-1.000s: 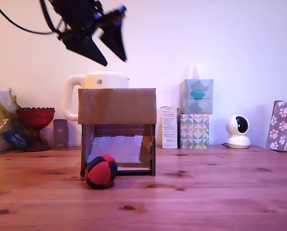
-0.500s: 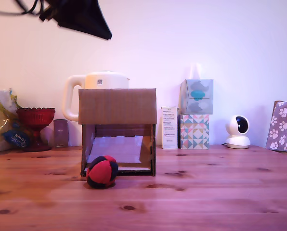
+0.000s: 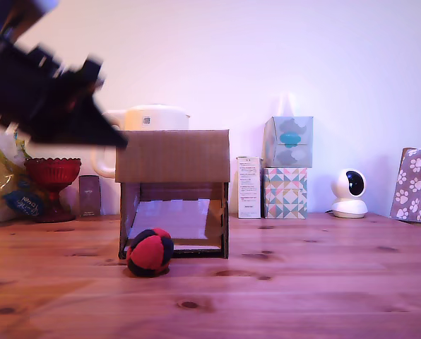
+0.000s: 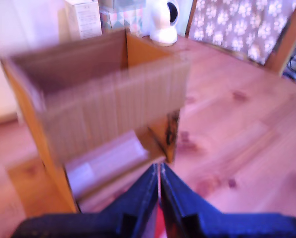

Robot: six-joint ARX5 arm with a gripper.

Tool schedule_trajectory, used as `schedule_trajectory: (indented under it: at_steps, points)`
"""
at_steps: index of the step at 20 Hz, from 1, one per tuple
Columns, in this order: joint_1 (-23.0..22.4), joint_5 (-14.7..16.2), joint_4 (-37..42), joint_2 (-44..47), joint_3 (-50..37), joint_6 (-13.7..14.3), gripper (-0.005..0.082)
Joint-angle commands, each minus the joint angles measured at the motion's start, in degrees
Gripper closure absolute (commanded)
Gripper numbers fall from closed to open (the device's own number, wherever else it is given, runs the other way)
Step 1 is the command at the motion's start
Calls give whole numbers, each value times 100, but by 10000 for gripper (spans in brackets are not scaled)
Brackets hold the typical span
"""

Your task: Drop the footbag into the cardboard dice tower

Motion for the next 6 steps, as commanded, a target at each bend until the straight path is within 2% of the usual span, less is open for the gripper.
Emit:
schedule_trajectory:
  at_steps: [1, 4, 6]
  points:
    - [59, -87, 103, -155, -214, -127, 794]
    - [90, -98, -175, -590, -385, -201, 793]
    - [90, -258, -645, -1036, -389, -225, 794]
